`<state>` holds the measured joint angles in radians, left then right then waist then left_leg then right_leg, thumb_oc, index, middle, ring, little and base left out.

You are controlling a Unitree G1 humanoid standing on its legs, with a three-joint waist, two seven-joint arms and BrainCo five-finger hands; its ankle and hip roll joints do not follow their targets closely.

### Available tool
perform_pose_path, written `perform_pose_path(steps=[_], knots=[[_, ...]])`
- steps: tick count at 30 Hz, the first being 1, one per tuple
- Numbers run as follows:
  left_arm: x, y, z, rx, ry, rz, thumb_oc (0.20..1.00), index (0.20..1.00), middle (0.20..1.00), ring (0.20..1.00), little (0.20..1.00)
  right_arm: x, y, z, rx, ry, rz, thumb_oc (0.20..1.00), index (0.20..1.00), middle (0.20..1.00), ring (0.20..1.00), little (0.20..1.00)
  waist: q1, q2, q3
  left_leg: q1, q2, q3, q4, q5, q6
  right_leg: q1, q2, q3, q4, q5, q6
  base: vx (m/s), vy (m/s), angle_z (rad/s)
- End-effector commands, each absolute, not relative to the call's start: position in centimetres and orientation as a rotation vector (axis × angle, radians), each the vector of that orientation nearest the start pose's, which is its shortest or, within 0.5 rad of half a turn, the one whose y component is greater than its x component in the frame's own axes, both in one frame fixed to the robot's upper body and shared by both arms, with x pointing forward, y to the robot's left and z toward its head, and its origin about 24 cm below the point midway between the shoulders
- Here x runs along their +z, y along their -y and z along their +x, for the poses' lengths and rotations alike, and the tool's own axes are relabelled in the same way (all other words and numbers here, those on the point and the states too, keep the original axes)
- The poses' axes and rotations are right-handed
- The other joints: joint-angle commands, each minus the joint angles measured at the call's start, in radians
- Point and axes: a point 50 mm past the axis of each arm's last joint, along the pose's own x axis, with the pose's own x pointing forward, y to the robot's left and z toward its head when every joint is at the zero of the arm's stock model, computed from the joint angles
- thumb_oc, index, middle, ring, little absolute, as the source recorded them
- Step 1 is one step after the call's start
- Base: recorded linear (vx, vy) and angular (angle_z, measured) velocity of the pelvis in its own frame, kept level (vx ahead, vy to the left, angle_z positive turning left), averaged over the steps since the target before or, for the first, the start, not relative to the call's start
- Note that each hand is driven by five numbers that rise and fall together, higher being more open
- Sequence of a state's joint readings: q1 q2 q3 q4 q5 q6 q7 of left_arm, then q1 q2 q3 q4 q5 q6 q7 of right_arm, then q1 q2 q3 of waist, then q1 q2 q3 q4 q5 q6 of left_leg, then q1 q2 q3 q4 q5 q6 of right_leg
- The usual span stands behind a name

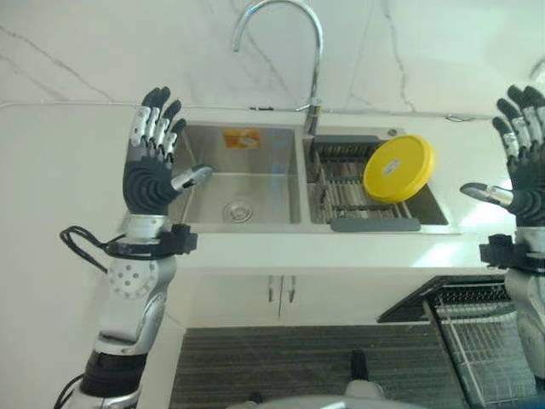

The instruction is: Place the dishes in the dishwasher.

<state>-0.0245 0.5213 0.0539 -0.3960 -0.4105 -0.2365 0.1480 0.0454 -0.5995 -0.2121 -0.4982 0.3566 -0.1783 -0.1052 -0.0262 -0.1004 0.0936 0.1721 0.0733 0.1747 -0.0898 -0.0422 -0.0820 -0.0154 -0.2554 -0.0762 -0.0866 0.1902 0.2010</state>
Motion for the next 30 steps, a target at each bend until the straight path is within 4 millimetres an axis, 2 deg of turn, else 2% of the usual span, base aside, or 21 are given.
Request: perform_pose_path(steps=[1,5,6,7,9,11,12,14,16,19,23,25,27,29,30], knots=[[21.2,-20.5,22.3,-0.043,0.807,0.098,1.0,1.0,1.0,1.0,1.0,22.9,23.7,20.6,0.002,0.769,-0.239,1.0,1.0,1.0,1.0,1.0,-0.04,0.046,0.001,-0.01,0.101,-0.026,0.003,0.011,0.003,0.009,0.031,-0.001,-0.001,-0.03,0.004,0.12,-0.421,0.2],[21.0,-20.3,22.4,-0.007,0.81,0.1,1.0,1.0,1.0,1.0,1.0,23.2,23.1,21.5,0.057,0.744,-0.246,1.0,1.0,1.0,1.0,1.0,-0.05,0.061,-0.008,0.0,0.152,-0.005,0.003,0.052,-0.036,0.024,0.099,0.003,-0.001,-0.066,-0.035,0.1,-0.428,0.13],[20.9,-20.3,22.6,-0.001,0.805,0.099,1.0,1.0,1.0,1.0,1.0,23.4,23.0,21.7,0.059,0.749,-0.249,1.0,1.0,1.0,1.0,1.0,-0.045,0.068,-0.006,-0.013,0.169,0.008,0.012,0.123,-0.051,0.031,0.12,-0.002,-0.001,-0.077,-0.05,0.06,-0.347,0.01],[20.9,-20.1,22.7,-0.001,0.803,0.094,1.0,1.0,1.0,1.0,1.0,23.5,22.9,21.9,0.052,0.751,-0.258,1.0,1.0,1.0,1.0,1.0,-0.039,0.069,-0.002,-0.036,0.173,0.007,0.053,0.143,-0.058,0.038,0.131,-0.005,-0.001,-0.082,-0.062,0.07,-0.366,-0.09],[20.7,-20.1,22.7,-0.003,0.802,0.077,1.0,1.0,1.0,1.0,1.0,24.0,23.0,22.1,0.054,0.758,-0.242,1.0,1.0,1.0,1.0,1.0,-0.024,0.066,0.01,-0.095,0.154,-0.012,0.128,0.142,-0.055,0.048,0.136,-0.023,-0.001,-0.081,-0.078,0.05,-0.24,-0.18],[20.4,-20.2,22.6,-0.006,0.801,0.06,1.0,1.0,1.0,1.0,1.0,24.0,22.8,22.1,0.051,0.763,-0.243,1.0,1.0,1.0,1.0,1.0,-0.019,0.075,0.01,-0.103,0.142,-0.022,0.067,0.12,-0.055,0.053,0.135,-0.032,-0.001,-0.096,-0.072,0.08,-0.027,-0.2],[20.3,-20.2,22.5,-0.007,0.803,0.055,1.0,1.0,1.0,1.0,1.0,23.9,22.6,22.2,0.051,0.765,-0.246,1.0,1.0,1.0,1.0,1.0,-0.017,0.081,0.013,-0.105,0.139,-0.029,0.003,0.134,-0.051,0.049,0.133,-0.033,-0.001,-0.092,-0.071,0.04,0.041,0.01],[20.3,-19.8,22.7,-0.02,0.808,0.053,1.0,1.0,1.0,1.0,1.0,23.6,22.3,22.3,0.032,0.764,-0.256,1.0,1.0,1.0,1.0,1.0,-0.017,0.091,0.015,-0.134,0.14,-0.063,0.003,0.13,-0.054,0.051,0.131,-0.034,-0.001,-0.099,-0.072,0.04,0.092,0.0],[20.3,-19.6,22.7,-0.006,0.807,0.062,1.0,1.0,1.0,1.0,1.0,23.8,22.1,22.6,0.044,0.762,-0.239,1.0,1.0,1.0,1.0,1.0,-0.02,0.097,0.01,-0.132,0.124,-0.112,0.003,0.124,-0.046,0.053,0.132,-0.004,-0.001,-0.103,-0.077,0.1,0.2,-0.12],[20.5,-19.7,22.8,-0.019,0.805,0.063,1.0,1.0,1.0,1.0,1.0,23.9,22.4,22.6,0.037,0.741,-0.198,1.0,1.0,1.0,1.0,1.0,-0.024,0.097,0.002,-0.112,0.098,-0.094,0.003,0.104,-0.037,0.062,0.105,-0.001,-0.001,-0.096,-0.061,0.13,0.293,-0.47],[20.8,-19.7,23.2,-0.071,0.781,0.087,1.0,1.0,1.0,1.0,1.0,22.9,22.4,22.2,0.01,0.71,-0.157,1.0,1.0,1.0,1.0,1.0,-0.04,0.089,0.003,-0.084,0.053,-0.074,0.003,0.067,-0.003,0.073,0.05,-0.016,0.003,-0.064,-0.021,0.1,0.238,-0.18],[20.9,-19.7,23.3,-0.087,0.773,0.104,1.0,1.0,1.0,1.0,1.0,22.5,22.6,22.1,-0.005,0.693,-0.134,1.0,1.0,1.0,1.0,1.0,-0.045,0.085,0.005,-0.078,0.033,-0.075,0.003,0.057,0.011,0.067,0.039,-0.019,0.026,-0.056,-0.017,0.07,0.182,-0.04],[20.5,-20.1,23.3,-0.077,0.747,0.12,1.0,1.0,1.0,1.0,1.0,21.8,22.7,22.1,-0.007,0.666,-0.113,1.0,1.0,1.0,1.0,1.0,-0.046,0.08,0.011,-0.07,0.023,-0.049,0.003,0.052,0.022,0.034,0.028,-0.064,0.111,-0.016,-0.008,0.04,0.087,-0.06],[20.3,-20.9,23.2,-0.056,0.74,0.147,1.0,1.0,1.0,1.0,1.0,21.7,22.3,22.1,0.046,0.696,-0.095,1.0,1.0,1.0,1.0,1.0,-0.03,0.078,0.02,-0.054,0.034,-0.013,0.003,0.048,0.024,0.016,0.036,-0.132,0.153,-0.02,0.003,0.04,-0.085,-0.3],[20.4,-21.2,23.1,-0.057,0.742,0.156,1.0,1.0,1.0,1.0,1.0,21.6,22.3,22.3,0.048,0.689,-0.097,1.0,1.0,1.0,1.0,1.0,-0.022,0.078,0.02,-0.053,0.04,0.005,0.003,0.048,0.021,0.023,0.048,-0.149,0.129,-0.044,-0.001,0.04,-0.169,-0.65]])
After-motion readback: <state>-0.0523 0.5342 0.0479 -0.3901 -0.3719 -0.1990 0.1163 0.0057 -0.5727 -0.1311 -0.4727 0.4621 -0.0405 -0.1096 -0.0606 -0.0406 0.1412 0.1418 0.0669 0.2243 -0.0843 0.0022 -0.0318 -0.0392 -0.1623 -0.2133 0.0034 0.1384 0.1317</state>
